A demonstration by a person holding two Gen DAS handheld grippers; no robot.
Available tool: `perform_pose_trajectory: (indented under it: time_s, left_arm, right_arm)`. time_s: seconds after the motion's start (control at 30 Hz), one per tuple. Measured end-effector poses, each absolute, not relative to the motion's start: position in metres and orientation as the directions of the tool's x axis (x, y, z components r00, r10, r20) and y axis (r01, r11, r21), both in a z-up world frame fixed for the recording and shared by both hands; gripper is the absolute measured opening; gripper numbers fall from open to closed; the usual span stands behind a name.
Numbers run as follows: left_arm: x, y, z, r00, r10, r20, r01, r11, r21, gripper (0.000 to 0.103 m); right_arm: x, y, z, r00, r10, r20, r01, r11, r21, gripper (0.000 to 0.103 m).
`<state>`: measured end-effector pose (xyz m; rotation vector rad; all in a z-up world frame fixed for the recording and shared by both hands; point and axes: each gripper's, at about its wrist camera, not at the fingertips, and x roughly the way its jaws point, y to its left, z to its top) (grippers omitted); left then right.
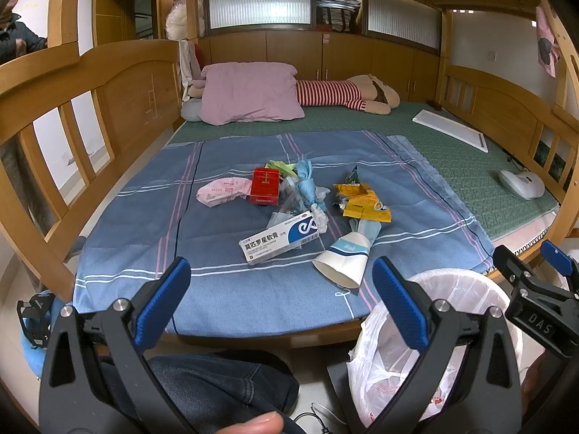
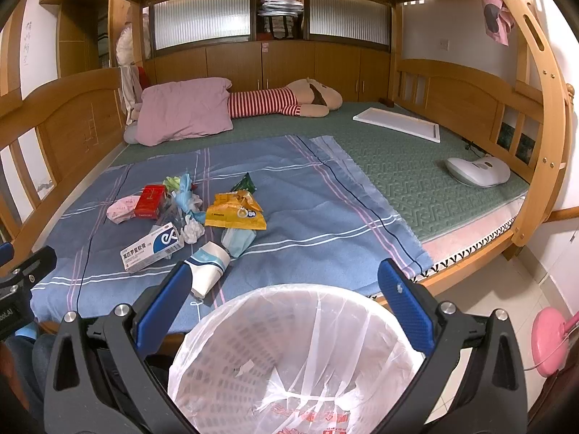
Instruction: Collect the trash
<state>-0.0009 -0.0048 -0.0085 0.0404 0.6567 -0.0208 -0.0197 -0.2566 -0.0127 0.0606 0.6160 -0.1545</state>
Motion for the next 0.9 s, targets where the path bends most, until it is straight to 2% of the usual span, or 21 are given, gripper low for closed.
perform_pose_trajectory:
  time_s: [0.9]
  left_arm:
    - [-0.0044, -0.0078, -0.0084, 0.79, -0.007, -0.613, 0.031, 0.999, 0.029, 0.1]
  right_arm:
    - [-0.0186, -0.2553, -0.015, 0.801, -0.124, -0.585, 0.162, 0.987, 0.013, 0.1]
